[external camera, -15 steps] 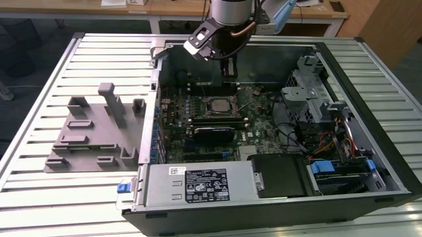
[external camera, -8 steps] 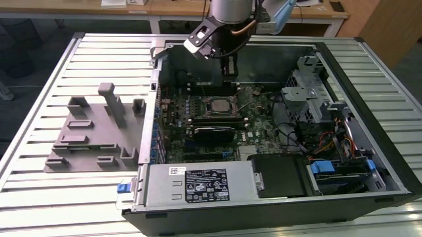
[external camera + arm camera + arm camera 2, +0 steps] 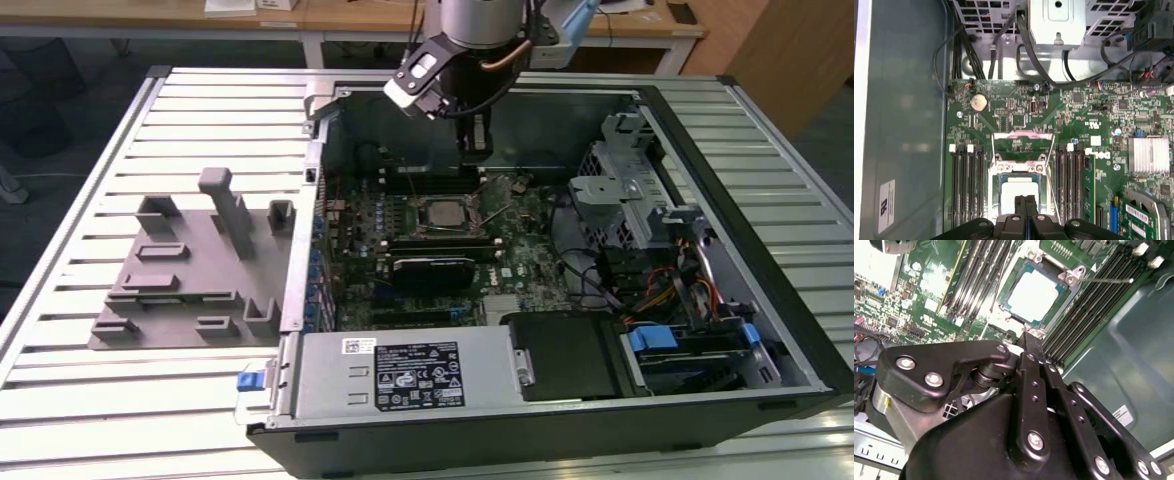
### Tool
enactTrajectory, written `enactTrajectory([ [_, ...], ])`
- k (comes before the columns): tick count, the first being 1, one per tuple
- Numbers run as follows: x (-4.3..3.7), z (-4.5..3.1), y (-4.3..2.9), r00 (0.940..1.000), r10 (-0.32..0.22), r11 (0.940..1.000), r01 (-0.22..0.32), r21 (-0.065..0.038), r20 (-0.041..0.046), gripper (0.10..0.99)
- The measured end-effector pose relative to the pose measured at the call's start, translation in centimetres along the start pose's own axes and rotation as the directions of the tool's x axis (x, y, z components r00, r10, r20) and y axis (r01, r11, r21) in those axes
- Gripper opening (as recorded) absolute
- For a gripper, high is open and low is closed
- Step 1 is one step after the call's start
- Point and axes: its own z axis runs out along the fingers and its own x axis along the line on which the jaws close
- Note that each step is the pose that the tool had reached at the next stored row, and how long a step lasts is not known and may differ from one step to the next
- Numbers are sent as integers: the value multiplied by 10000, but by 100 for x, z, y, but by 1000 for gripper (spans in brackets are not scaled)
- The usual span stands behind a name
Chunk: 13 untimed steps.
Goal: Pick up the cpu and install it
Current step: 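Close the cpu cover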
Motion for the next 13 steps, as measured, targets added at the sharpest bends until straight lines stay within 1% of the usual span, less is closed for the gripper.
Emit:
enactTrajectory([
  [7,1,5,85,10000,0,10000,0,0,0,106],
  [10,2,8,145,10000,0,10000,0,0,1,106],
  [13,2,12,226,10000,0,10000,0,1,0,106],
])
